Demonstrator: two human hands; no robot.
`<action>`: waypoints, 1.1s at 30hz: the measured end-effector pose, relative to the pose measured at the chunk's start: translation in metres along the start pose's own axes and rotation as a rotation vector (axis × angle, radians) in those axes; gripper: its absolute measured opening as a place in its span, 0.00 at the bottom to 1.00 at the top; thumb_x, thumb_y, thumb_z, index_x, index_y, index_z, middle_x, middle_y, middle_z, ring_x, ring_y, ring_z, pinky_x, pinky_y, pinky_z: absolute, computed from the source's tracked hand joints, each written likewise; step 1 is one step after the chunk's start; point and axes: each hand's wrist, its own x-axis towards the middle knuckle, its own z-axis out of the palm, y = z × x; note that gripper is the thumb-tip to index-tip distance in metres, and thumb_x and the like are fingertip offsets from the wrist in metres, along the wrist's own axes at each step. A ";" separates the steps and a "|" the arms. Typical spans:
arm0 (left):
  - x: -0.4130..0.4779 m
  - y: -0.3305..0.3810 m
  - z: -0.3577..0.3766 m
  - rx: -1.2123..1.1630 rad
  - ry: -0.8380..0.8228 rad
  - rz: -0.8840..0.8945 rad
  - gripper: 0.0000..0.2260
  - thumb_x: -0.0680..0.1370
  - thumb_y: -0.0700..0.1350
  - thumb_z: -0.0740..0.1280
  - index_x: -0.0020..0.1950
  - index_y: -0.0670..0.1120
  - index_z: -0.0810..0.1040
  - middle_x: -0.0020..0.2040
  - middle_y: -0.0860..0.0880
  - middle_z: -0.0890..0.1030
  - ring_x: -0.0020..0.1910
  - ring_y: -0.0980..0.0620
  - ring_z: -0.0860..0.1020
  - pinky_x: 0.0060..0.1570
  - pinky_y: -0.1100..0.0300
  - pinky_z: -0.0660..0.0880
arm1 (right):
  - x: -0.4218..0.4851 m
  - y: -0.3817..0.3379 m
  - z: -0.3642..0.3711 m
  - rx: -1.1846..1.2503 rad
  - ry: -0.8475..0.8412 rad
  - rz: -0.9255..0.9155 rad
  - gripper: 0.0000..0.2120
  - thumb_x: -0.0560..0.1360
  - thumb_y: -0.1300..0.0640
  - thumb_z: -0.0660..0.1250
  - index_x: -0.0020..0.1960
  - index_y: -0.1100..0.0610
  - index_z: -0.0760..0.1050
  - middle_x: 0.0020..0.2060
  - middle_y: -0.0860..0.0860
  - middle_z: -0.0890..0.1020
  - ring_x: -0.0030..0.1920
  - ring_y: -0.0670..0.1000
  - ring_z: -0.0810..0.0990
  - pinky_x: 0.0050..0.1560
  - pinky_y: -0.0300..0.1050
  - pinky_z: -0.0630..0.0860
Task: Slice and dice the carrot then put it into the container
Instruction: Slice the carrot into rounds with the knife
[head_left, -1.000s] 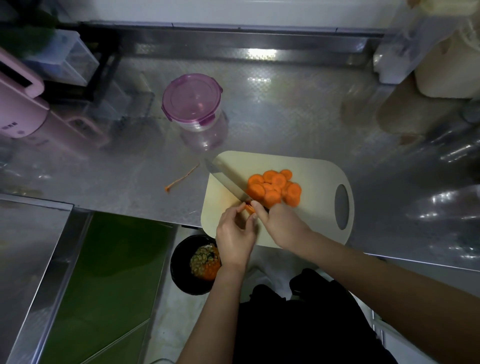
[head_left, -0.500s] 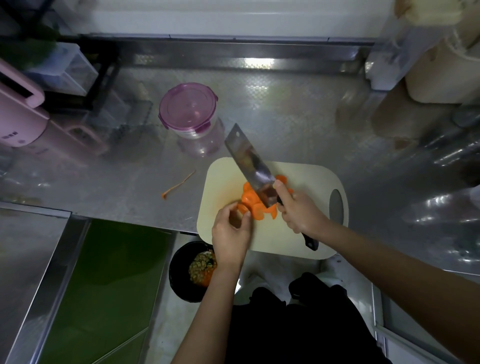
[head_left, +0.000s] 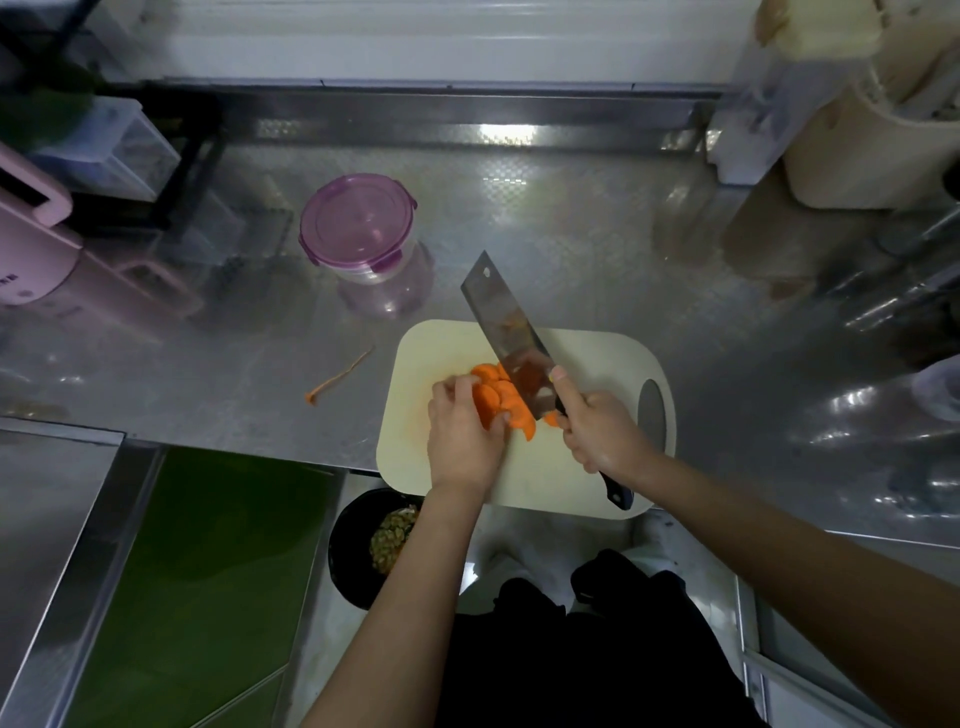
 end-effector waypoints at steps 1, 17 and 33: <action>0.000 0.000 -0.001 -0.018 0.016 0.010 0.18 0.73 0.42 0.70 0.61 0.46 0.69 0.61 0.46 0.68 0.59 0.46 0.70 0.57 0.56 0.68 | -0.001 0.000 0.000 0.008 0.001 0.001 0.28 0.79 0.38 0.52 0.26 0.53 0.58 0.17 0.45 0.60 0.16 0.44 0.59 0.19 0.35 0.55; -0.016 -0.014 -0.002 0.163 -0.085 0.155 0.19 0.69 0.47 0.73 0.57 0.47 0.72 0.63 0.48 0.65 0.61 0.48 0.64 0.57 0.58 0.68 | -0.006 -0.002 0.005 0.011 -0.012 0.005 0.26 0.79 0.38 0.52 0.29 0.55 0.59 0.18 0.45 0.60 0.17 0.45 0.58 0.19 0.36 0.56; -0.012 -0.031 -0.031 -0.027 0.018 -0.027 0.09 0.74 0.49 0.69 0.51 0.47 0.77 0.56 0.48 0.71 0.54 0.51 0.70 0.57 0.66 0.63 | -0.016 0.002 0.013 -0.004 -0.032 0.038 0.25 0.79 0.38 0.53 0.30 0.55 0.59 0.17 0.45 0.61 0.16 0.44 0.58 0.18 0.34 0.55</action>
